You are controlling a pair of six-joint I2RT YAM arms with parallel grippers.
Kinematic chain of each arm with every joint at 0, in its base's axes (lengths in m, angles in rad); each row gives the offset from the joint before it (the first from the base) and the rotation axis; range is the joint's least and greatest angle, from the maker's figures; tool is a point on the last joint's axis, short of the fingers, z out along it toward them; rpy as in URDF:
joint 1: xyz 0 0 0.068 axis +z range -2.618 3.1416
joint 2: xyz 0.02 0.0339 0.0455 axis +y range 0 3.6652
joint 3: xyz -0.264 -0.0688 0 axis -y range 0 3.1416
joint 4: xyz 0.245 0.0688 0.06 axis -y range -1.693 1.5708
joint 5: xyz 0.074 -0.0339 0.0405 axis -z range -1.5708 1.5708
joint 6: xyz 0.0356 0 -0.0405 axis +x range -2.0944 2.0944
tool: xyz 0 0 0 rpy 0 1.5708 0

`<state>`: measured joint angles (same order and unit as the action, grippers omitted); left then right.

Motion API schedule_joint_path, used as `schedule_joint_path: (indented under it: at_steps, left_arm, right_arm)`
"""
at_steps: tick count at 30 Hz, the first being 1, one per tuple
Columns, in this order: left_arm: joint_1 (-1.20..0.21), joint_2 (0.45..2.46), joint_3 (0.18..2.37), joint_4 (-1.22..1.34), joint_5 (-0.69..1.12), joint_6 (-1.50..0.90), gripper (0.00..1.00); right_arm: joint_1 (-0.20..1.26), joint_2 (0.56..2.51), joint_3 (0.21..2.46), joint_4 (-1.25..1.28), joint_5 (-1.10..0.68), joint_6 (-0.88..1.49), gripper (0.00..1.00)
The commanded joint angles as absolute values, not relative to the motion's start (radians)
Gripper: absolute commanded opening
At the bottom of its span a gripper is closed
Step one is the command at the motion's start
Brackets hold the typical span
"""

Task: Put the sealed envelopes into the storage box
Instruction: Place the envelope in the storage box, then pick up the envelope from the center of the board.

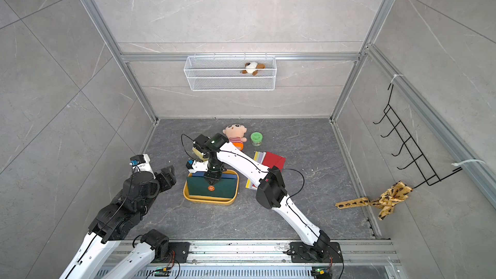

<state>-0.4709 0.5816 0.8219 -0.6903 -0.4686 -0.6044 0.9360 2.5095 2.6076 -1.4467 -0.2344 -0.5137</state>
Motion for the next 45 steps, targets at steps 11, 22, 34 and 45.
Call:
schedule_joint_path:
  at_steps: [11, 22, 34, 45]
  left_arm:
    - [-0.468, 0.645, 0.819, -0.653, -0.404, -0.579, 0.75]
    - [-0.468, 0.72, 0.734, -0.483, -0.197, -0.625, 0.74]
    - [-0.595, 1.078, 0.814, -0.249, 0.014, -0.654, 0.68]
    - [-0.793, 1.728, 1.262, -0.196, 0.077, -0.635, 0.58]
  right_arm:
    - [0.807, 2.33, 2.721, -1.354, -0.103, -0.163, 0.43]
    - [0.608, 1.708, 1.578, -0.25, -0.355, 0.164, 0.49]
    - [0.405, 1.45, 0.926, -0.103, -0.239, 0.416, 0.52]
    - [0.17, 1.496, 0.731, -0.071, -0.365, 0.616, 0.53]
